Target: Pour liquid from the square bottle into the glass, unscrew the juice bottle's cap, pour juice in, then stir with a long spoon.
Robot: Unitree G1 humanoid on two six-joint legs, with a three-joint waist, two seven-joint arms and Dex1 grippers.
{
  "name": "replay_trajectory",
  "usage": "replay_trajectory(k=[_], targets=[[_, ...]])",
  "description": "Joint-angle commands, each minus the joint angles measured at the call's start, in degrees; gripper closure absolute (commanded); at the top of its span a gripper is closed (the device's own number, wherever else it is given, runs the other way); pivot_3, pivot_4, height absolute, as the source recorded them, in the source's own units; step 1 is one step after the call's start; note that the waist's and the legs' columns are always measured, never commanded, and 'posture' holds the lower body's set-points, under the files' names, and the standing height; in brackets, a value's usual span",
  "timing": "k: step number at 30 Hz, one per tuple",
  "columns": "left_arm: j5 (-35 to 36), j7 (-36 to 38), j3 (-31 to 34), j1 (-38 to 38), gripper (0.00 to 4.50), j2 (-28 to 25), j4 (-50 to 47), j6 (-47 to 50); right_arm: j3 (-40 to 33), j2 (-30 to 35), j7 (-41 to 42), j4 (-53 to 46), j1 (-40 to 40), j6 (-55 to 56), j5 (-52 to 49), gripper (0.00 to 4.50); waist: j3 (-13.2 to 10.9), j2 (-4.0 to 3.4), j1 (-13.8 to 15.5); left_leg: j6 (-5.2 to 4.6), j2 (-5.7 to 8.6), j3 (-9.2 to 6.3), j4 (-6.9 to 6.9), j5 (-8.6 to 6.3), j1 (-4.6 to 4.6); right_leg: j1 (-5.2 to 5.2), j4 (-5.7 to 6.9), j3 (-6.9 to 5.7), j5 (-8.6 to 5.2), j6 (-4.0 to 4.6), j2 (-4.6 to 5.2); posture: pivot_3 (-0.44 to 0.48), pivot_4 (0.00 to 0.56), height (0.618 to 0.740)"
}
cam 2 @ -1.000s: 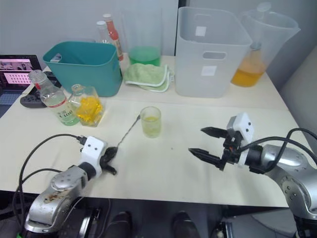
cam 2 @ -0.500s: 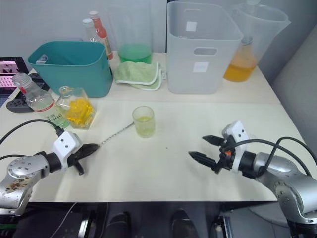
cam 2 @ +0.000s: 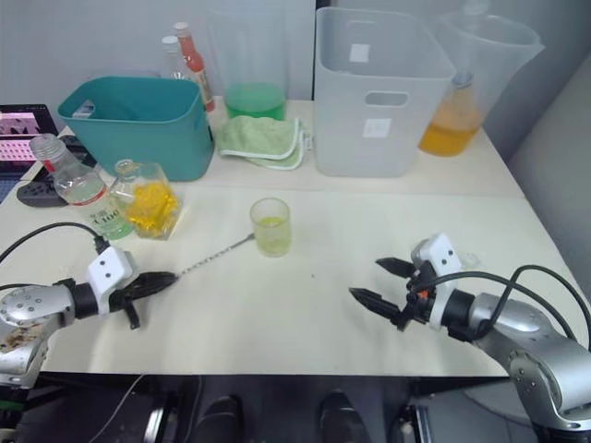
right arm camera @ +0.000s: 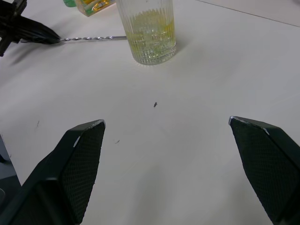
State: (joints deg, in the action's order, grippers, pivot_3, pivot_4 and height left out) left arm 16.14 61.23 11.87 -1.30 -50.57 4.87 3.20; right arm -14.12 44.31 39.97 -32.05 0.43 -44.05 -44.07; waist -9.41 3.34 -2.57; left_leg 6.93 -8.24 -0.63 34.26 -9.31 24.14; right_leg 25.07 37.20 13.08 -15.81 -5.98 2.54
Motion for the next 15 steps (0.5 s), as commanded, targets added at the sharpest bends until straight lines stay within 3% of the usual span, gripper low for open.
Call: replay_trajectory(k=[1, 8, 15], targets=[[2.3, 2.7, 4.1, 2.1, 4.46, -1.5, -0.2, -2.2, -0.5, 0.3, 1.0, -0.3, 0.9, 1.6, 0.3, 0.0, 0.0, -0.01, 0.1, 0.0, 0.0, -0.05, -0.01, 0.0, 0.0, -0.01, 0.0, -0.04, 0.0, 0.0, 0.0, 0.0, 0.15, 0.717], [3.0, 3.7, 5.7, 6.3, 4.46, -2.8, -3.7, -1.3, 1.9, -1.0, 4.4, 1.9, 6.4, 1.2, -2.7, 0.0, 0.0, -0.02, 0.3, 0.04, 0.01, -0.22, 0.14, 0.02, 0.08, -0.12, 0.0, -0.2, -0.07, 0.1, 0.01, 0.0, 0.15, 0.717], [3.8, 5.1, 8.1, 6.7, 2.06, -3.7, -3.6, -1.5, 3.0, 0.3, 7.1, 3.4, 10.3, -0.3, -3.4, 0.0, 0.0, -0.05, 0.2, 0.03, 0.0, -0.5, 0.16, 0.02, 0.12, -0.19, 0.01, -0.49, -0.05, 0.08, 0.01, 0.0, 0.15, 0.717]])
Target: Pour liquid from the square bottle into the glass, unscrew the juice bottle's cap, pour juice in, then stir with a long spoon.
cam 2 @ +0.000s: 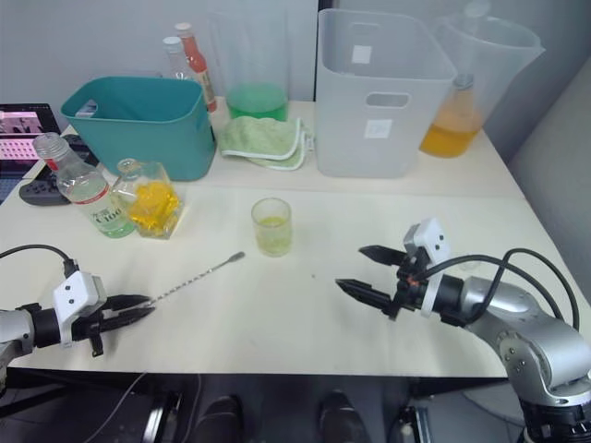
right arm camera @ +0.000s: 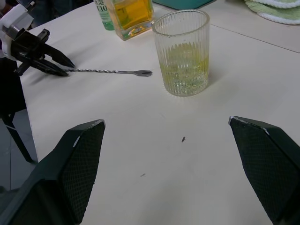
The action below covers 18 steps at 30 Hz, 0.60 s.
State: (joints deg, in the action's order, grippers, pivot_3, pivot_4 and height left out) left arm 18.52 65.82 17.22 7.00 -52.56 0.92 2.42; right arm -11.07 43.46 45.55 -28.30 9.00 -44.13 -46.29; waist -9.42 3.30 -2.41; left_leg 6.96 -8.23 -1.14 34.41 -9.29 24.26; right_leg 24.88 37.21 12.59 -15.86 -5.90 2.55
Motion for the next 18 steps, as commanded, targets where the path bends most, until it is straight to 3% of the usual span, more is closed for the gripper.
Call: replay_trajectory(k=[1, 6, 7, 12, 18], targets=[[1.5, 0.4, 3.2, -2.5, 1.78, -1.9, 1.1, -0.6, 0.1, 1.3, 1.9, -0.3, 2.0, -0.4, -1.3, 0.0, 0.0, -0.01, 0.0, 0.0, 0.0, -0.06, 0.01, 0.0, 0.0, -0.02, 0.0, -0.04, 0.0, 0.0, 0.0, 0.0, 0.15, 0.717], [4.4, 2.2, 4.5, -5.2, 0.13, -4.0, -0.1, 4.2, 0.3, 3.6, 3.7, -1.8, 4.4, -2.8, -3.4, 0.0, -0.1, -0.1, 0.1, 0.02, 0.0, -0.34, 0.06, 0.01, 0.02, -0.21, -0.01, -0.36, -0.04, 0.03, 0.0, 0.0, 0.15, 0.717], [4.4, 1.9, 4.0, -5.8, 0.02, -4.3, -1.0, 5.2, 0.2, 4.2, 3.9, -2.6, 5.4, -4.1, -4.9, 0.0, -0.1, -0.17, 0.0, 0.02, 0.0, -0.34, 0.07, 0.01, 0.02, -0.24, -0.01, -0.37, -0.04, 0.03, 0.01, 0.0, 0.15, 0.717], [2.6, -0.7, -2.6, -9.2, 0.02, -5.6, -7.4, 14.4, 0.5, 5.8, 2.3, -5.3, 10.0, -7.4, -8.9, 0.0, -0.1, -0.28, 0.0, 0.02, 0.0, -0.47, 0.05, 0.01, 0.0, -0.32, 0.03, -0.48, -0.07, 0.03, 0.0, 0.0, 0.15, 0.717], [-0.1, -2.7, -8.6, -11.4, 0.02, -6.9, -12.0, 21.7, -0.1, 6.6, 0.4, -6.9, 9.6, -8.2, -9.7, 0.0, -0.1, -0.27, 0.1, 0.02, 0.01, -0.52, 0.08, 0.01, 0.02, -0.38, 0.01, -0.5, -0.11, 0.01, 0.0, 0.0, 0.15, 0.717]])
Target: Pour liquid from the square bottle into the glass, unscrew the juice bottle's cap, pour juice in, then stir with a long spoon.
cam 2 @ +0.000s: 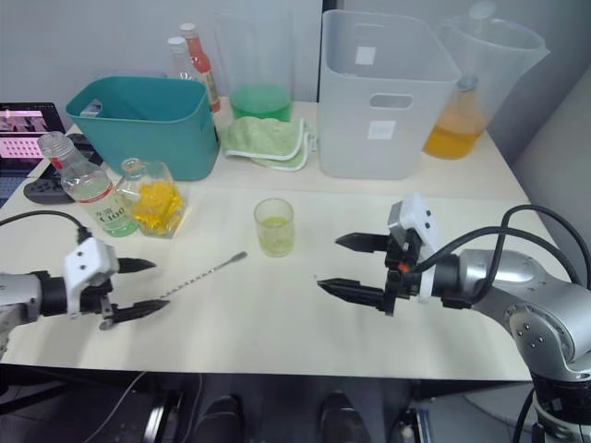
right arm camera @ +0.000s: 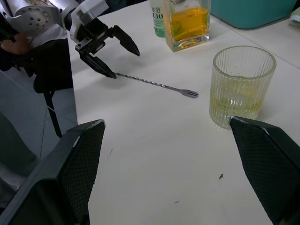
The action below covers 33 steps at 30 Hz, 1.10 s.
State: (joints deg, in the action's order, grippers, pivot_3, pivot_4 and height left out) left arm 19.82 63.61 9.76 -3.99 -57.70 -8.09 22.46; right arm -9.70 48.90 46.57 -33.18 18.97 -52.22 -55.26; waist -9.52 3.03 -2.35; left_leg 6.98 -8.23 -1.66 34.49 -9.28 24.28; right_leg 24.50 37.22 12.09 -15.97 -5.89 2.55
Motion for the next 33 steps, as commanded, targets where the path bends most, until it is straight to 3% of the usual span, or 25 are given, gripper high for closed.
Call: replay_trajectory(k=[1, 7, 11, 14, 21, 25, 33], targets=[[-1.9, -0.2, -1.8, -0.2, 0.02, -2.4, -3.5, 2.2, -1.7, 1.5, -0.8, -2.3, -0.9, -0.2, -0.6, 0.0, 0.0, 0.0, 0.0, 0.0, 0.0, 0.0, 0.0, 0.0, 0.0, 0.0, 0.0, 0.0, 0.0, 0.0, 0.0, 0.0, 0.15, 0.717], [-5.9, 1.6, -3.4, 2.9, 0.02, -6.7, -2.4, 1.2, -2.1, 2.4, -1.3, -2.9, -3.0, 0.4, -0.3, 0.0, 0.0, 0.0, -0.3, -0.01, 0.0, 0.0, -0.02, 0.0, -0.03, 0.02, 0.01, -0.01, -0.02, 0.04, 0.0, 0.0, 0.15, 0.717], [-6.6, 1.2, -5.1, 2.7, 1.2, -8.0, -2.8, 4.2, -1.5, 2.0, -3.0, -1.7, -1.8, 0.4, 0.3, 0.0, 0.0, -0.06, -0.1, 0.0, 0.0, 0.0, 0.0, 0.0, -0.03, 0.01, 0.01, -0.01, -0.08, 0.14, 0.0, 0.0, 0.15, 0.717], [-9.6, 0.0, -5.7, 3.9, 2.19, -8.7, -0.4, 0.8, -1.1, 2.3, -2.8, -1.3, -1.4, 0.4, 0.6, 0.0, 0.0, -0.1, -0.1, -0.01, 0.0, -0.01, 0.0, 0.0, -0.07, -0.02, 0.01, -0.01, -0.16, 0.27, 0.0, 0.0, 0.15, 0.717], [-9.4, -2.8, -4.1, 3.9, 4.46, -6.1, 4.1, -0.9, 0.6, 2.6, -2.0, -0.2, -0.1, 1.3, 2.9, 0.0, 0.3, -0.8, -0.1, -0.01, 0.0, 0.0, 0.01, 0.0, -0.15, -0.09, 0.03, -0.01, -0.19, 0.31, 0.0, 0.0, 0.15, 0.717], [-2.4, -2.3, -0.7, 3.0, 4.46, -3.7, 0.3, 6.3, 1.9, 2.3, -1.2, 1.2, 1.7, 3.5, 6.2, 0.0, 0.4, -0.89, -0.2, -0.01, 0.0, 0.0, 0.02, 0.0, -0.18, -0.11, 0.05, -0.01, -0.24, 0.38, 0.0, 0.0, 0.15, 0.717], [3.3, -4.8, 5.0, 0.1, 4.46, -0.5, -3.6, 12.0, 3.7, 1.1, 1.0, 3.5, 4.0, 4.6, 8.2, 0.0, 0.4, -0.87, 0.1, -0.01, 0.01, -0.03, 0.06, 0.0, -0.03, -0.05, 0.07, -0.03, -0.17, 0.12, 0.0, 0.0, 0.15, 0.717]])
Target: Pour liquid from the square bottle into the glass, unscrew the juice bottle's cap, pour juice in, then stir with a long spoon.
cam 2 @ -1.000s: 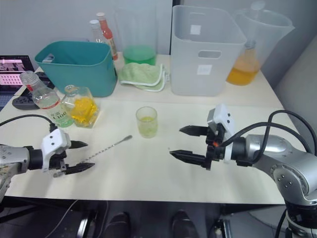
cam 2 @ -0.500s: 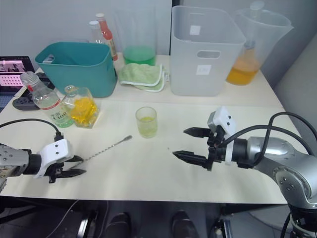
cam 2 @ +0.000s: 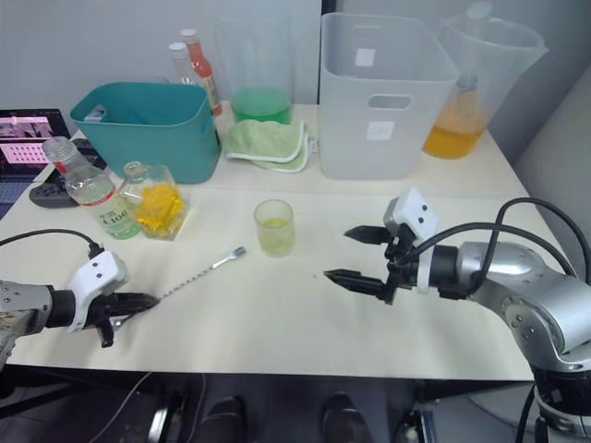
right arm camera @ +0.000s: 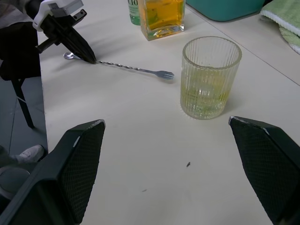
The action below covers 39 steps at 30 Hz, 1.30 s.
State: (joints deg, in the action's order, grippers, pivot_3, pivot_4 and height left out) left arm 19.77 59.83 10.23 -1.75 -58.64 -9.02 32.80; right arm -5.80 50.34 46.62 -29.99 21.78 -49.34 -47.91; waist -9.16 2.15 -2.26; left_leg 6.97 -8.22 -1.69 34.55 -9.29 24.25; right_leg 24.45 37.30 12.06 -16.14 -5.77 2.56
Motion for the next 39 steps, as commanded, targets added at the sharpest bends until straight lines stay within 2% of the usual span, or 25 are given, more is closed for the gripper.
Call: replay_trajectory(k=[1, 6, 9, 15, 24, 26, 30, 35, 36, 38, 39], targets=[[4.7, -1.7, 5.9, -3.2, 4.46, 1.0, -2.7, 3.0, 0.1, -0.6, 1.1, 0.7, 1.4, 2.0, 1.2, 0.0, 0.0, 0.01, 0.0, 0.0, 0.0, 0.0, 0.01, 0.0, 0.01, 0.01, 0.0, 0.0, 0.0, 0.0, 0.0, 0.0, 0.15, 0.717], [10.4, -4.5, 10.9, -7.8, 4.46, 3.4, -2.4, 8.3, 0.1, -2.1, 1.3, 1.1, 1.9, 2.9, 1.5, 0.0, 0.0, 0.01, -0.1, -0.01, 0.0, -0.03, 0.02, -0.01, 0.01, 0.0, 0.01, -0.02, 0.04, -0.08, -0.01, 0.0, 0.15, 0.717], [16.6, -7.3, 13.1, -13.5, 4.46, 7.1, -4.5, 11.4, -0.3, -4.0, -0.8, 1.1, 2.8, 2.4, 1.3, 0.0, 0.0, 0.01, -0.1, -0.01, 0.01, -0.03, 0.04, -0.01, 0.01, -0.03, 0.02, -0.03, 0.05, -0.1, 0.0, 0.0, 0.15, 0.717], [22.5, -14.1, 10.2, -22.7, 4.46, 14.4, -9.9, 14.4, -1.7, -13.0, -9.3, 2.9, 8.7, -2.0, -4.7, 0.0, 0.0, 0.01, 0.0, -0.01, 0.02, -0.14, 0.12, -0.01, 0.03, -0.11, 0.06, -0.1, 0.07, -0.11, -0.01, 0.0, 0.15, 0.717], [23.5, -17.1, 2.6, -25.8, 4.46, 18.8, -13.9, 14.9, -2.6, -30.7, -28.6, 11.5, 18.7, -6.8, -10.1, 0.0, 0.0, 0.0, -0.4, -0.04, 0.05, -0.31, 0.17, -0.01, 0.0, -0.09, 0.39, -0.17, 0.06, -0.11, -0.07, 0.0, 0.15, 0.717], [23.5, -17.3, 2.1, -26.0, 4.46, 18.8, -13.8, 14.7, -3.0, -32.2, -30.2, 12.0, 19.6, -7.3, -10.8, 0.0, 0.0, 0.0, -0.4, -0.04, 0.05, -0.33, 0.16, -0.01, 0.01, -0.08, 0.39, -0.19, 0.06, -0.11, -0.07, 0.0, 0.15, 0.717], [22.3, -16.8, 0.4, -26.3, 4.46, 18.8, -12.9, 13.8, -4.3, -39.7, -37.2, 17.8, 25.1, -5.6, -11.3, 0.0, 0.0, -0.02, -0.4, -0.04, 0.05, -0.34, 0.15, -0.01, 0.0, -0.07, 0.44, -0.23, 0.05, -0.12, -0.07, 0.0, 0.15, 0.717], [21.3, -16.9, -0.6, -26.6, 4.46, 18.6, -12.3, 13.0, -6.3, -44.7, -39.5, 20.0, 28.1, -4.7, -13.0, 0.0, 0.0, -0.05, -0.4, -0.04, 0.05, -0.37, 0.11, -0.01, 0.03, -0.05, 0.47, -0.28, 0.03, -0.12, -0.07, 0.0, 0.15, 0.717], [21.0, -17.0, -0.8, -26.7, 4.5, 18.6, -12.1, 12.8, -6.4, -45.1, -39.7, 20.2, 28.4, -4.7, -13.4, 0.51, 0.0, -0.06, -0.4, -0.04, 0.05, -0.37, 0.1, -0.01, 0.03, -0.05, 0.47, -0.28, 0.03, -0.12, -0.07, 0.0, 0.15, 0.717], [20.7, -17.3, -1.0, -26.9, 4.5, 19.0, -12.0, 12.5, -6.5, -45.9, -40.4, 20.4, 28.8, -4.8, -13.7, 1.05, 0.0, -0.06, -0.4, -0.04, 0.05, -0.38, 0.1, -0.01, 0.03, -0.05, 0.47, -0.3, 0.03, -0.12, -0.07, 0.0, 0.15, 0.717], [20.6, -17.5, -1.2, -27.0, 4.5, 19.3, -12.0, 12.4, -6.5, -46.3, -40.8, 20.5, 28.9, -4.7, -13.9, 1.46, 0.0, -0.06, -0.4, -0.04, 0.05, -0.38, 0.1, -0.01, 0.04, -0.05, 0.46, -0.3, 0.02, -0.12, -0.07, 0.0, 0.15, 0.717]])
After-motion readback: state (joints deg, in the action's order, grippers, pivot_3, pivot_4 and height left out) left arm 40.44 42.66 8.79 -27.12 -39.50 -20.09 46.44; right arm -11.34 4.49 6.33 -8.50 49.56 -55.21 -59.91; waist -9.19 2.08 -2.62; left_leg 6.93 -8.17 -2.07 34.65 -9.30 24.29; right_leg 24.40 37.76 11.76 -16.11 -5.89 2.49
